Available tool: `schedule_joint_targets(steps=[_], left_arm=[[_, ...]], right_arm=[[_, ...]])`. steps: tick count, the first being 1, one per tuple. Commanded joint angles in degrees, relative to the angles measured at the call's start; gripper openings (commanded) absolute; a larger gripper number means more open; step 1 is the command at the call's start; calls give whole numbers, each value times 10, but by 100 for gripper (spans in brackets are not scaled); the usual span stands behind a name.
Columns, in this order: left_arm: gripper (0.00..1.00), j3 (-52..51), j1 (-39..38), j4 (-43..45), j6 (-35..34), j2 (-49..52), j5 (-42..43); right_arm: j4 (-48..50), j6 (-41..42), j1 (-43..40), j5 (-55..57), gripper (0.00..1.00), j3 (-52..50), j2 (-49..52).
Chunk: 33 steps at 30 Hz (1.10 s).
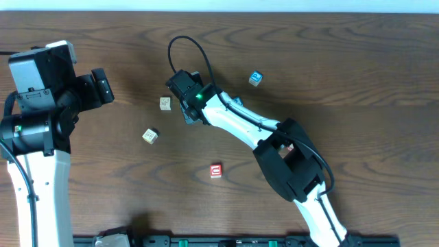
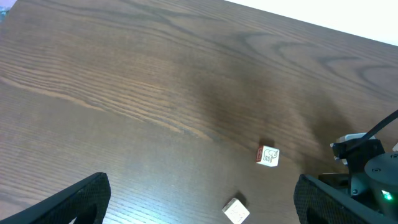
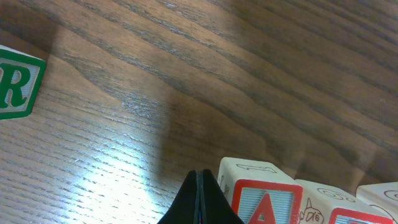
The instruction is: Spell out Ai2
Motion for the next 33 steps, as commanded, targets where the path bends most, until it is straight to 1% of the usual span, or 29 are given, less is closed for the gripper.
schedule_joint_targets(steps=[1,15,26,33], left_arm=[[95,9,2,1,-2,3,4],[95,9,2,1,-2,3,4],[95,9,2,1,-2,3,5],[95,9,2,2,-2,3,15]], right_arm=[[-2,-2,-7,7,1,9,9],[-6,4,-17,7,1,9,9],[-9,60,-17,28,1,9,9],[-11,80,-17,35,1,9,9]])
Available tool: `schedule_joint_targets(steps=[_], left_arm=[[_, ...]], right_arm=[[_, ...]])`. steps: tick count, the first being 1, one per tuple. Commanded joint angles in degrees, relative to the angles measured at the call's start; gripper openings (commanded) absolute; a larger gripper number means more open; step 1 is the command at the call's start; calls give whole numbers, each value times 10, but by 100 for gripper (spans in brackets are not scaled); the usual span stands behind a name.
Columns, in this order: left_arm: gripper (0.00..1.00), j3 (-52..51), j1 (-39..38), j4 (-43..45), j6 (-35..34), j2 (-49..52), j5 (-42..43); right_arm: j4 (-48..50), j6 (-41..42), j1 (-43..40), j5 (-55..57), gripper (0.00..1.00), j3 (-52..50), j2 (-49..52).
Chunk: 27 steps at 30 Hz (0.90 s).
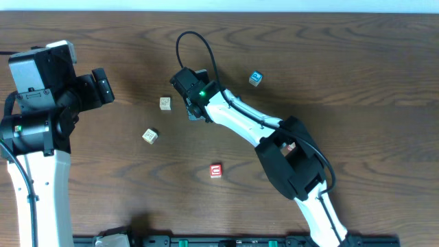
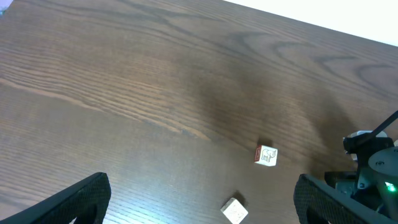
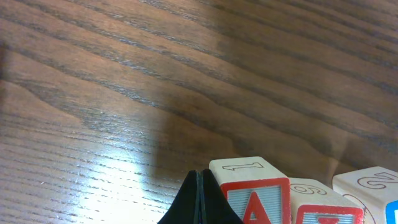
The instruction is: Spell out Ai2
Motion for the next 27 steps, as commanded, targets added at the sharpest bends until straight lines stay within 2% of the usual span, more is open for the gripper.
schedule_joint_targets(steps=[1,15,23,27], left_arm=[[95,9,2,2,-2,3,10],[95,9,2,3,-2,3,10],[95,9,2,3,-2,5,10],[95,9,2,3,-2,6,10]], right_arm=[[-3,28,-5,19,1,9,8],[-4,67,-5,43,1,9,8],[11,62,-5,38,1,13,8],[-1,36,-4,25,1,47,5]])
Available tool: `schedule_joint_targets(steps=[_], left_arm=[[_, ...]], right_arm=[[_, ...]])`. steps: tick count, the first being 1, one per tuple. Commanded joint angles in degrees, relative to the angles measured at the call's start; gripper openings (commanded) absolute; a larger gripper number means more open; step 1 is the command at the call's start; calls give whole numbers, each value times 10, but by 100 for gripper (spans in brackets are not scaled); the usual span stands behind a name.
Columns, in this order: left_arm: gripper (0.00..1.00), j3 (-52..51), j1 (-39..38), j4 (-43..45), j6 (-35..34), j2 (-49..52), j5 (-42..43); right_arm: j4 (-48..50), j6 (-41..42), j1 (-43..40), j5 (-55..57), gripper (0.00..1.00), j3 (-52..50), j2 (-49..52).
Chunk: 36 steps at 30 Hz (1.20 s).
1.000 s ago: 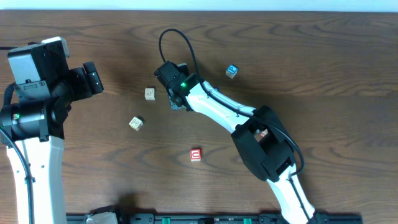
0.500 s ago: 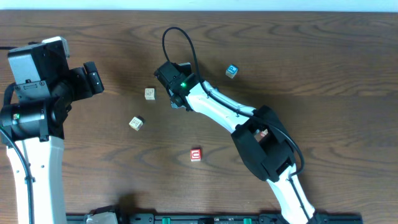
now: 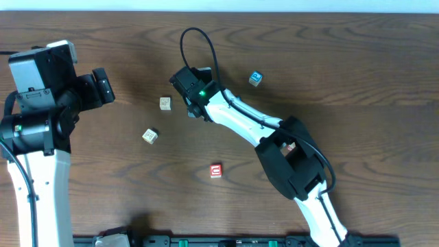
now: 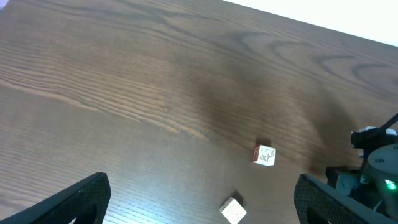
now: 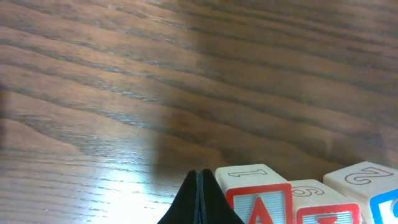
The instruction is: Spell out Ai2
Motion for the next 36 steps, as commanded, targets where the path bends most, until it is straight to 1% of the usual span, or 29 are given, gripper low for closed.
schedule_joint_targets(steps=[1,8,14,17,21,24,28,33,36], left_arm=[[95,9,2,2,-2,5,6],[95,9,2,2,-2,5,6],[95,9,2,1,-2,5,6],[95,9,2,2,-2,4,6],[95,9,2,2,-2,5,6],[95,9,2,2,-2,5,6],[95,9,2,2,-2,5,6],[95,9,2,7,-2,5,6],[95,9,2,8,-2,5,6]], right_arm=[[-18,-14,-4,1,1,53,2],[-164,-33,-4,4,1,190,-26],[-296,-28,-12,-15,1,198,-63],[-333,-28,-12,-17,1,185,-67],[-331,-45,-15,-53,1,153,-78],[-308,-53,-30,-66,1,107,-94],[-242,-65,-52,-105,1,15,-133],[-151,-72,-55,-101,1,-94,-182],[-117,-71,-54,-105,1,-133,-183]])
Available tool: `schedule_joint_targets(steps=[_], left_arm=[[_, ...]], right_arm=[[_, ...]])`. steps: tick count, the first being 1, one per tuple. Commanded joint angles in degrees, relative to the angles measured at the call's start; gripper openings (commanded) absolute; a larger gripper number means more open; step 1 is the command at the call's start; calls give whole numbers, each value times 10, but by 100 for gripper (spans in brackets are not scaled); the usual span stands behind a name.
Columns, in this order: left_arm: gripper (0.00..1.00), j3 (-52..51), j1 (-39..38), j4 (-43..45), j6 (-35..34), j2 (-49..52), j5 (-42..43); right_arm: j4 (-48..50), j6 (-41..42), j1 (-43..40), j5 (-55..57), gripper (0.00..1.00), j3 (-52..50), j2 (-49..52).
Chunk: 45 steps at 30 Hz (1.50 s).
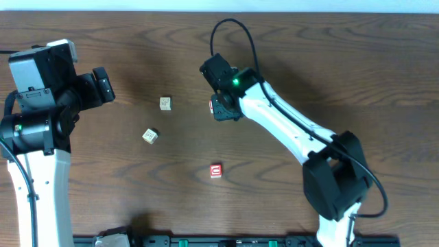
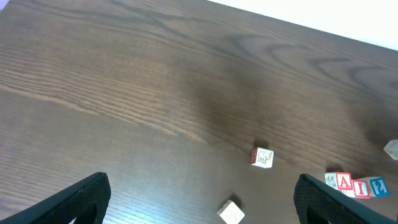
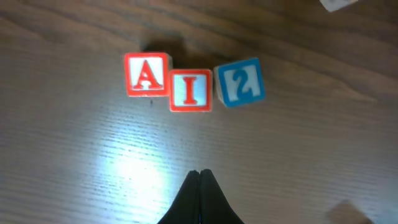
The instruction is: Spell out Ai2
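Observation:
Three letter blocks lie in a touching row on the wood table: a red A [image 3: 147, 74], a red I [image 3: 191, 90] and a blue 2 [image 3: 240, 81]. The left wrist view shows the same row small at the right, with the A [image 2: 341, 182] at its left end. My right gripper [image 3: 200, 173] is shut and empty, held above the table just short of the row. In the overhead view the right gripper [image 1: 224, 108] hides most of the row. My left gripper [image 2: 202, 205] is open and empty, high over the table's left side.
Loose blocks lie left of the row: a pale one [image 1: 164, 103], another pale one [image 1: 150, 136] and a red one [image 1: 216, 171] nearer the front. A pale block [image 3: 339, 3] shows at the right wrist view's top edge. The table [image 1: 357, 62] is dark wood.
My right gripper was low on the table right beside the A block. It now sits higher and further right, looking down on the whole A, I, 2 row. The left arm has not moved.
My shut right gripper stayed low against the A block at all three earlier moments, shifting slightly right, with a green R block leaving its view. Now it is lifted away and the row stands uncovered. The left gripper stayed open and still throughout.

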Motion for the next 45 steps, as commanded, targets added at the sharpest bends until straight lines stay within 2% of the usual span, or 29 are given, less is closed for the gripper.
schedule_joint_targets(steps=[1,18,45], left_arm=[[95,9,2,0,-2,4,2],[95,9,2,-3,-2,4,2],[95,9,2,-3,-2,4,2]], right_arm=[[23,-10,4,-12,1,-43,-10],[116,-14,5,-41,1,-123,-7],[183,-24,-2,-10,1,-124,37]])
